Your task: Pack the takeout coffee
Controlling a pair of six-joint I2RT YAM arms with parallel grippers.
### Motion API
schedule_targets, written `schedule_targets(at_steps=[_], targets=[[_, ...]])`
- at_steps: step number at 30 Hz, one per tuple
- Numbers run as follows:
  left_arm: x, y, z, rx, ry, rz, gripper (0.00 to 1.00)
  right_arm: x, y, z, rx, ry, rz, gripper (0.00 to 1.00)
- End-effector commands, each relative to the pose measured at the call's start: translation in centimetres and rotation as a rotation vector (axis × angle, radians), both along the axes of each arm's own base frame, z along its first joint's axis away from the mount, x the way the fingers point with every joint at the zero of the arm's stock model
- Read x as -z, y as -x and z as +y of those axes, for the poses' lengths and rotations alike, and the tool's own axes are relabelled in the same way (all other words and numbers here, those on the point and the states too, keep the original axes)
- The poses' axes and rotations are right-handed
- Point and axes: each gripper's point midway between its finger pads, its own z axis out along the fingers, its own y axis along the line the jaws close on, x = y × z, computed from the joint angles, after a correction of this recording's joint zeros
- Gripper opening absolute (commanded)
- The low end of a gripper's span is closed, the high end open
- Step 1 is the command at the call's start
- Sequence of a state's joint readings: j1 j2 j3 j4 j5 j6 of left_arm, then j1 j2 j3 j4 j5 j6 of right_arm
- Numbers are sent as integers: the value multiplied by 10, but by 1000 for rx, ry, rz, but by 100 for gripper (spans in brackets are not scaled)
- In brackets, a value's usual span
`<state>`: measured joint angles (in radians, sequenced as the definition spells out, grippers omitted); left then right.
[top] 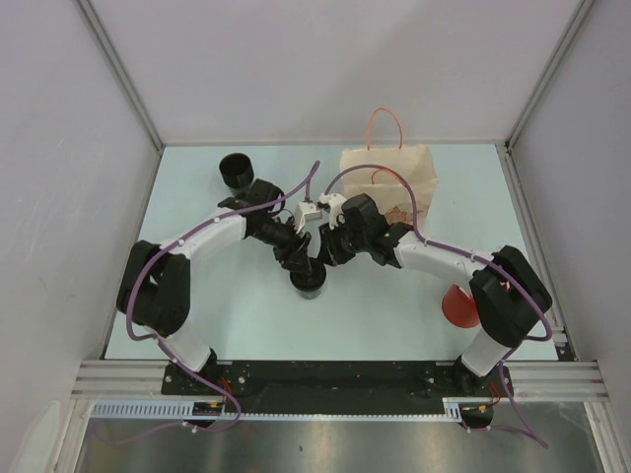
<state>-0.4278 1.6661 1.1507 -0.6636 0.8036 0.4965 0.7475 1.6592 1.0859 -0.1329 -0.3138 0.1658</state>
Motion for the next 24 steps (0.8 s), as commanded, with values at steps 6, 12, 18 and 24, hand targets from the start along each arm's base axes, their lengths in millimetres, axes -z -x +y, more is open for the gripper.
schedule_targets(at_steps=[6, 12, 18, 24], targets=[[48, 3, 21, 38, -218, -59, 56, 81, 50, -38, -124, 347, 76, 25], [49, 7, 24, 43, -237, -65, 55, 90, 63, -39, -190, 412, 52, 25], [53, 13, 28, 53, -253, -61, 54, 92, 84, -29, -278, 441, 22, 25], [56, 15, 30, 52, -272, -58, 53, 106, 92, -32, -307, 482, 43, 25]])
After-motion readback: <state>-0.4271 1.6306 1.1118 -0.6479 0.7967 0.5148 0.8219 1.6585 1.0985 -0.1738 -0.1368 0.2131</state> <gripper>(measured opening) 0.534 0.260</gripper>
